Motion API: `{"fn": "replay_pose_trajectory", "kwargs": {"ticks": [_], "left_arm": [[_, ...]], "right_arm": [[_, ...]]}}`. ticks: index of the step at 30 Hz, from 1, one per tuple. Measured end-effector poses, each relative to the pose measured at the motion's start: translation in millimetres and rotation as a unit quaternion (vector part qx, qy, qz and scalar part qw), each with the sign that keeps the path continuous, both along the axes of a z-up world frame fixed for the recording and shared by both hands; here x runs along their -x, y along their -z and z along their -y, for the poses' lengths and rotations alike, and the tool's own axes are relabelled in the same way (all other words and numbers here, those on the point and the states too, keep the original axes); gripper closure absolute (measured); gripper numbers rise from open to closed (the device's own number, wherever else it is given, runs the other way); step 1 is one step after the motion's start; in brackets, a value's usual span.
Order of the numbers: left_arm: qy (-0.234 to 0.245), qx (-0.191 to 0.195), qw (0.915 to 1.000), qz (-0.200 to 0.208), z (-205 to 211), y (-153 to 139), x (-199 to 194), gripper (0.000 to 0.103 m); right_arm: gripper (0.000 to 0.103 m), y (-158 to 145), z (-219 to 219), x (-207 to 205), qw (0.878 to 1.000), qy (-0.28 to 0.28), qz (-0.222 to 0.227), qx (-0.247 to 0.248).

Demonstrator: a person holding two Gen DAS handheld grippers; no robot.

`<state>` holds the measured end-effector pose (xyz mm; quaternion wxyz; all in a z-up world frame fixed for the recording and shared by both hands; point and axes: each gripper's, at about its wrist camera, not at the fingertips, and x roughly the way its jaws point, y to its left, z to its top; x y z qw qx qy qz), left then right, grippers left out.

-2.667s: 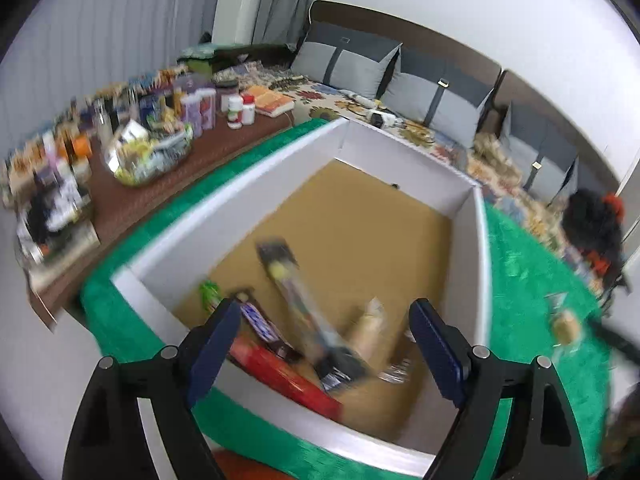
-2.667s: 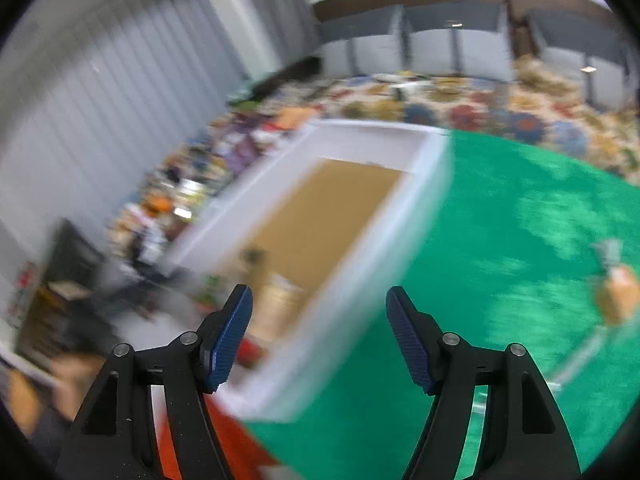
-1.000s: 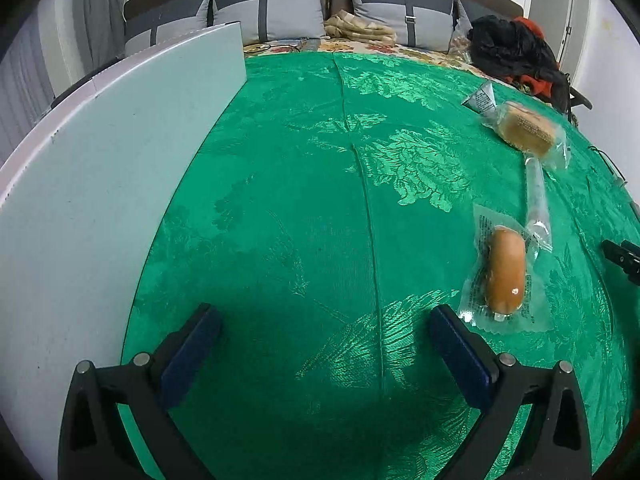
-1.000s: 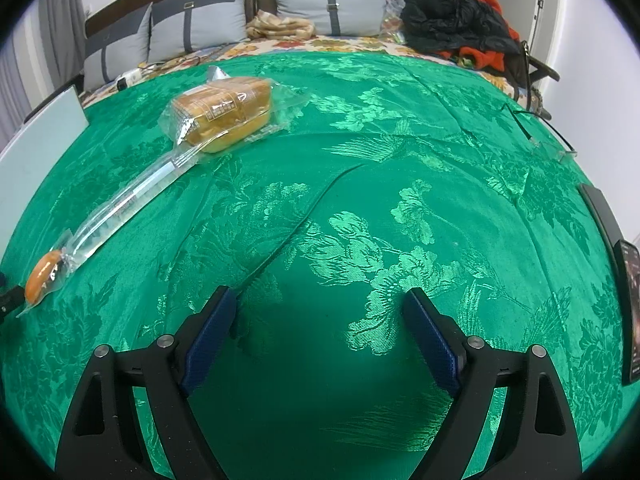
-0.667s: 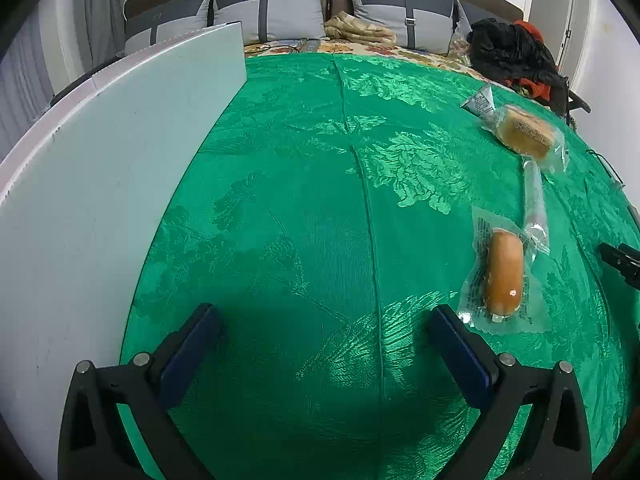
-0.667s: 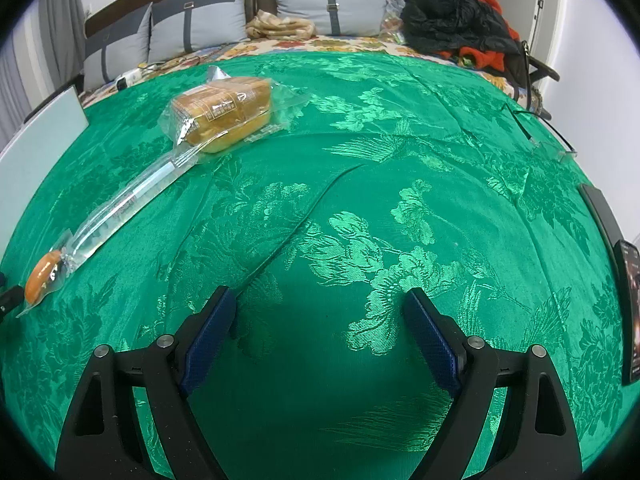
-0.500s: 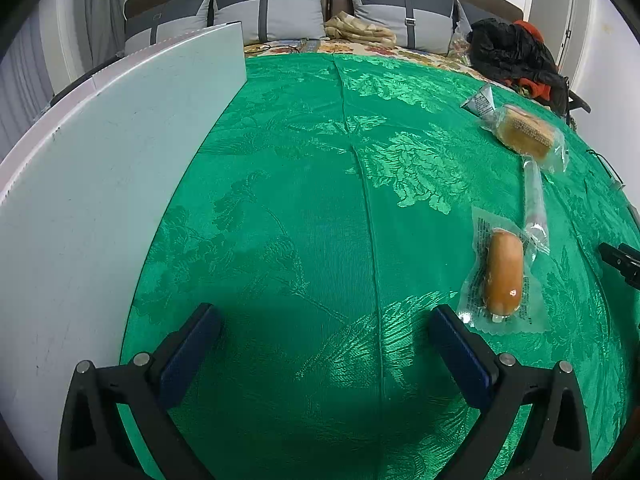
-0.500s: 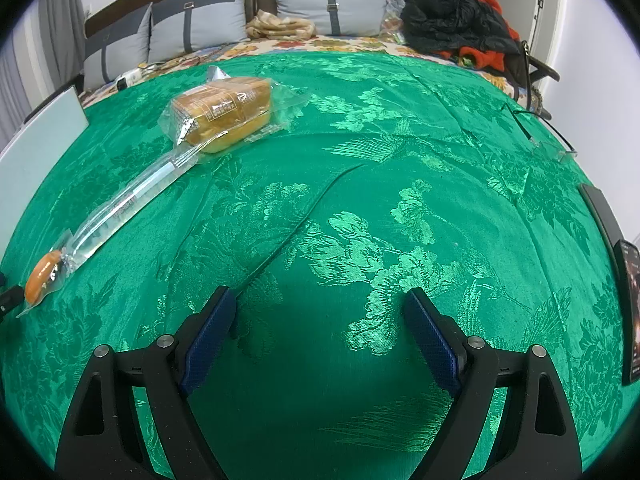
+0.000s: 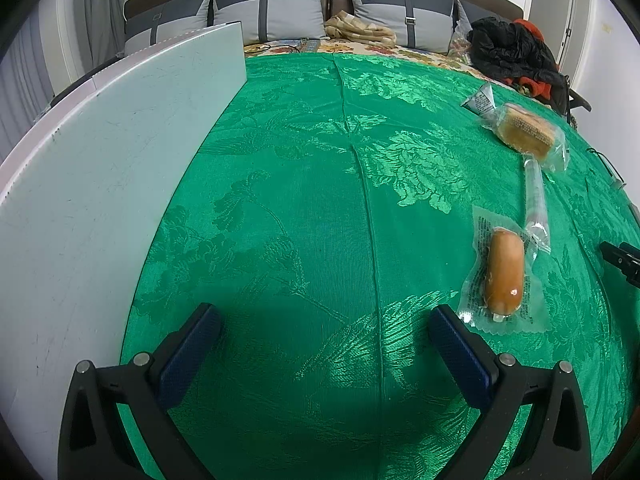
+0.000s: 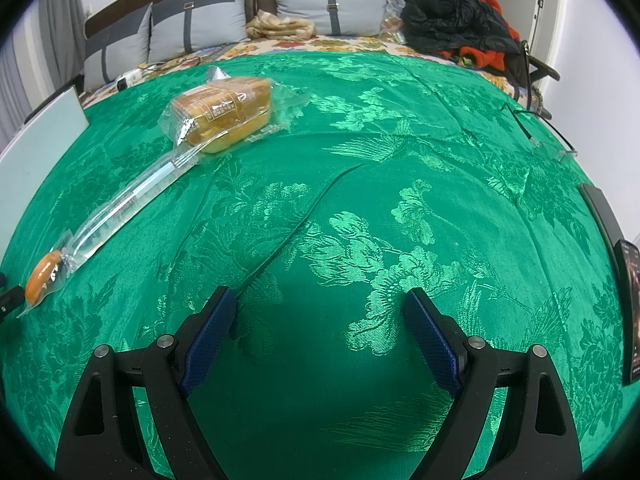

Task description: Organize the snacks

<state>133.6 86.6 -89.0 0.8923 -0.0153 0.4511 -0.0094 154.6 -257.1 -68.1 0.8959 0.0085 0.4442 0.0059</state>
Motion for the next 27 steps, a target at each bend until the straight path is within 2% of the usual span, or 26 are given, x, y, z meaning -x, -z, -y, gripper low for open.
{"fn": "replay_pose_trajectory", "kwargs": {"ticks": [12,15,16,19,20,22,24,27], "left_arm": [[0.000,-0.004,1.0000,-0.001,0,1,1,0.000],[0.008,0.005,0.9999,-0.005,-1,0,1,0.000],[0.011,0.014,0.9998,-0.012,-3,-2,0,0.001],[0.012,0.098,0.9951,-0.011,-11,-16,2,0.001],[0.020,0.134,0.9908,-0.001,-9,-25,1,0.001],[0.054,0.152,0.9868,-0.003,6,-35,-8,0.001],[0.101,0.125,0.9866,-0.026,31,-37,-22,0.001],[0.163,0.055,0.9832,-0.061,71,-26,-40,0.001]], "right_arm": [[0.014,0,0,0,1.000,0.000,0.000,0.000],[0.014,0,0,0,1.000,0.000,0.000,0.001],[0.014,0,0,0,1.000,0.000,0.000,0.001],[0.014,0,0,0,1.000,0.000,0.000,0.001],[0.014,1,0,0,1.000,0.000,0.000,0.001],[0.014,0,0,0,1.000,0.000,0.000,0.000],[0.014,1,0,-1,1.000,0.000,0.000,0.000],[0.014,1,0,-1,1.000,0.000,0.000,0.000]]}}
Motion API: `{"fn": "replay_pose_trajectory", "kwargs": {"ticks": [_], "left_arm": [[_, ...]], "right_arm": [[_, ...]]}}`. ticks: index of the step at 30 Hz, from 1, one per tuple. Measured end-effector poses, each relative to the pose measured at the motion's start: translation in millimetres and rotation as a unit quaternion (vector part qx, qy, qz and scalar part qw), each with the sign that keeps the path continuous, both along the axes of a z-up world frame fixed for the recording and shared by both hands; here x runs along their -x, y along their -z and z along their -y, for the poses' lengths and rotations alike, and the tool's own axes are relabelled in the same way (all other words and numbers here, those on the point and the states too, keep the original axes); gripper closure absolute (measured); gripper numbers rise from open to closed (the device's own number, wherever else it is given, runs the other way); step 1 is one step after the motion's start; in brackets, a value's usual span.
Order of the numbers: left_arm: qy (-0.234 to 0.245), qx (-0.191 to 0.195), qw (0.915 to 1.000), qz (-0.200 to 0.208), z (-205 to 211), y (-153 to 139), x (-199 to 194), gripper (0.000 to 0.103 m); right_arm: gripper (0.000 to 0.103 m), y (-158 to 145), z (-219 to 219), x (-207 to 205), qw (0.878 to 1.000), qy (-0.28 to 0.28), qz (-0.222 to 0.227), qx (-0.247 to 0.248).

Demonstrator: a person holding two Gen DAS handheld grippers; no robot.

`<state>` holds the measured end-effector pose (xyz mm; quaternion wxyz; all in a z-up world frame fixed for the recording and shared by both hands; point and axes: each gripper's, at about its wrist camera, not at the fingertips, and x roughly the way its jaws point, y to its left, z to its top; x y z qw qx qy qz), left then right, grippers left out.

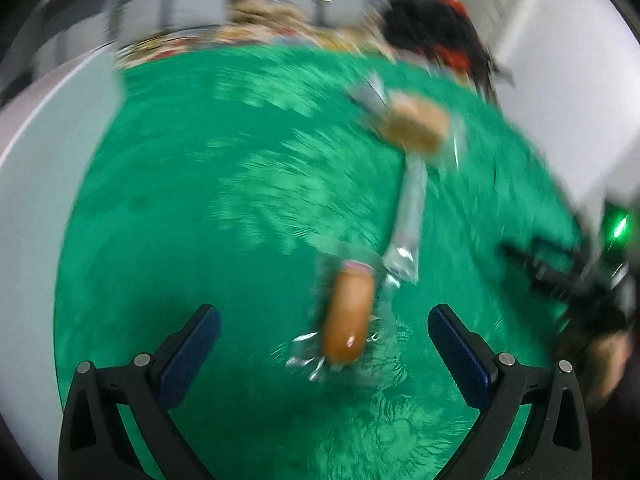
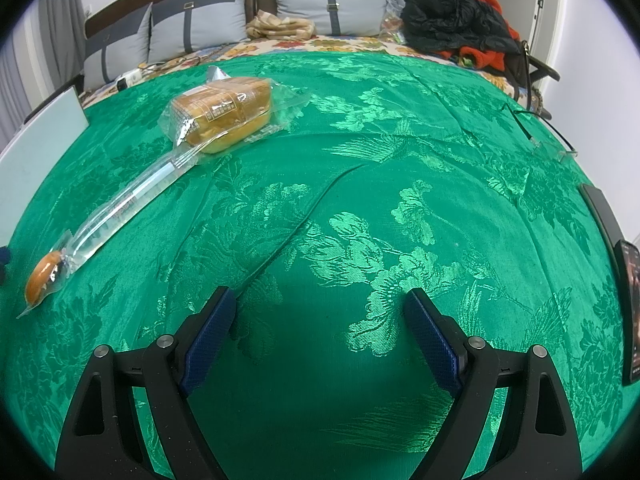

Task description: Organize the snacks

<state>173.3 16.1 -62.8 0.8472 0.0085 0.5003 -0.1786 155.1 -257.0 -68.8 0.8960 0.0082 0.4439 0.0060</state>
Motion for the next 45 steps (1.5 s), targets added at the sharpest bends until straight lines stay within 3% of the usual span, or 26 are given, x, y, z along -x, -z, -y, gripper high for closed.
{"fn": "replay_pose_trajectory", "kwargs": {"ticks": [3,4,5,7,11,15,18,20,21,26,45], "left_arm": [[0.033,-0.084,0.9960,-0.004,26,18,-6,0.013],[0.033,-0.088,0.9955,-0.003,27,20,-6,0.019],[0.026,-0.079,0.9965,0.010,25,17,-3,0.034],[0.003,-0.074,0.9969,0.025,16,14,2,0.053],[-0.091,-0.076,0.9924,0.033,-22,12,2,0.055],[-0.180,-0.049,0.9822,0.021,-62,16,-3,0.051],[-0.185,-0.035,0.9817,0.031,-67,20,-1,0.027],[-0.170,-0.076,0.9814,0.048,-59,27,3,0.014],[-0.169,-0.082,0.9800,0.064,-58,28,7,0.012],[-0.189,-0.068,0.9779,0.060,-72,30,10,0.004],[-0.193,-0.071,0.9771,0.057,-64,31,-1,0.000]], "right_arm": [[0.014,0,0,0,1.000,0.000,0.000,0.000],[0.014,0,0,0,1.000,0.000,0.000,0.000],[0.014,0,0,0,1.000,0.000,0.000,0.000],[0.014,-1,0,0,1.000,0.000,0.000,-0.001],[0.014,0,0,0,1.000,0.000,0.000,0.000],[0.014,0,0,0,1.000,0.000,0.000,-0.001],[0.014,0,0,0,1.000,0.000,0.000,-0.001],[0.014,0,0,0,1.000,0.000,0.000,0.000],[0.014,-1,0,0,1.000,0.000,0.000,0.000],[0.014,0,0,0,1.000,0.000,0.000,-0.001],[0.014,0,0,0,1.000,0.000,0.000,0.000]]}}
